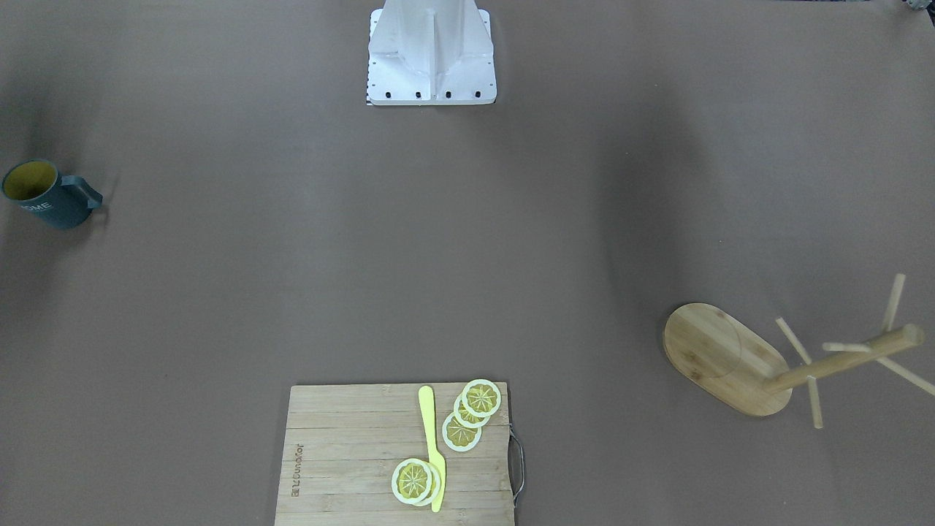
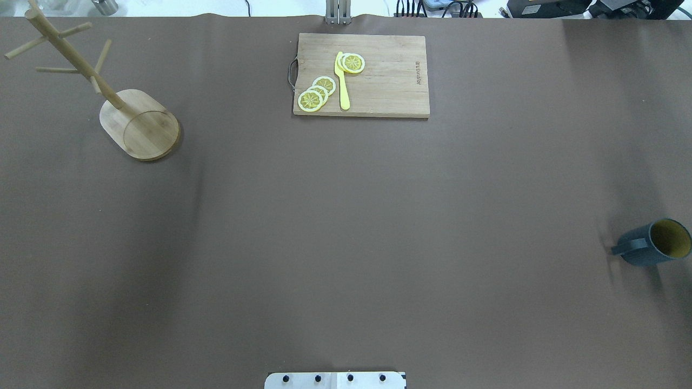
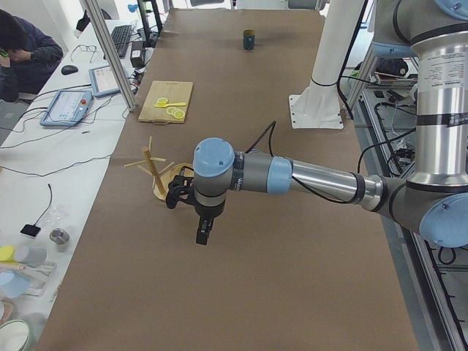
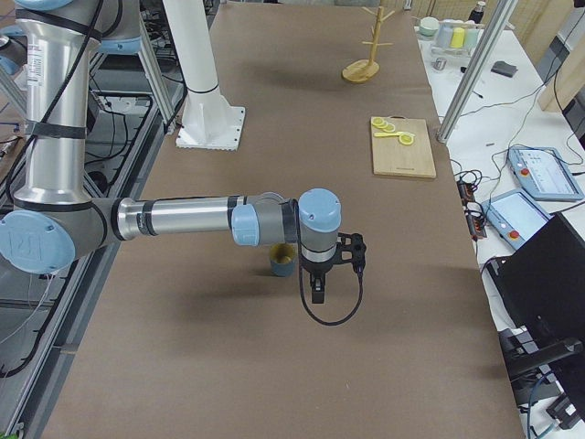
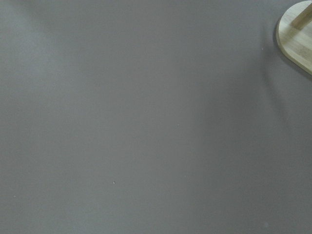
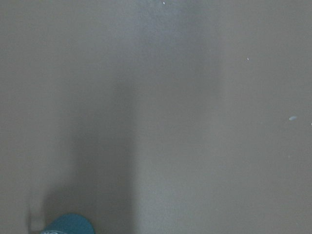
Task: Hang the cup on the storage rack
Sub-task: 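Grasp the teal HOME mug by its rim with the right gripper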
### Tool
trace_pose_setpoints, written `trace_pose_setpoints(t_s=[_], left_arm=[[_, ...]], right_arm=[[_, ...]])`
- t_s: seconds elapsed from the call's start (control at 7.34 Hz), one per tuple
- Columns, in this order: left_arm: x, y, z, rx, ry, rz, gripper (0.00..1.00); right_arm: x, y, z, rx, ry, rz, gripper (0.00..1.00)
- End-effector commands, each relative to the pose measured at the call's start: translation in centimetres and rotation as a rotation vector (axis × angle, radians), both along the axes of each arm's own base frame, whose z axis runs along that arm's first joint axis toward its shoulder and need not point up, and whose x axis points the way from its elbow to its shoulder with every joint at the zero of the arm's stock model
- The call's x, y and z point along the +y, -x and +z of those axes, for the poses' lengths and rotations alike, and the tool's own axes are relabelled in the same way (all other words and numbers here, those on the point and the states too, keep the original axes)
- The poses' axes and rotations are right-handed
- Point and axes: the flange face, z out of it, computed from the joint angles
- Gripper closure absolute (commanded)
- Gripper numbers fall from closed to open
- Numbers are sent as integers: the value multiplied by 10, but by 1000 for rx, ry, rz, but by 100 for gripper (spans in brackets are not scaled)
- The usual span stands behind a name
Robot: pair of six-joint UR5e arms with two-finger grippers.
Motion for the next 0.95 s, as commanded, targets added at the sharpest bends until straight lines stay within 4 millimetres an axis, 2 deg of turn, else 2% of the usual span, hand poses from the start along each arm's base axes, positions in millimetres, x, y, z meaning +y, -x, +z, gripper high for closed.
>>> trace_pose_setpoints(t_s=[0.0, 0.14, 0.27, 0.41, 0.54, 0.68, 0.82], left_arm=[[-7, 0, -8, -5, -87, 4, 1], [-12, 1, 2, -13, -184, -2, 1], [-22, 0, 16, -9, -180, -15, 1], [-28, 1, 10, -5, -185, -32, 1], [-27, 1, 12, -5, -179, -32, 1], [-27, 1, 13, -5, -179, -32, 1], [-27, 1, 12, -3, -182, -32, 1]], right_arm=[[-7, 1, -14, -16, -131, 6, 0], [-10, 4, -18, -59, -136, -5, 0], [-5, 5, -27, -79, -186, -25, 0], [12, 5, -10, -82, -223, -27, 0], [18, 8, -5, -108, -250, -21, 0], [23, 24, -3, -135, -170, 10, 0], [25, 57, 2, -107, -134, -33, 0]])
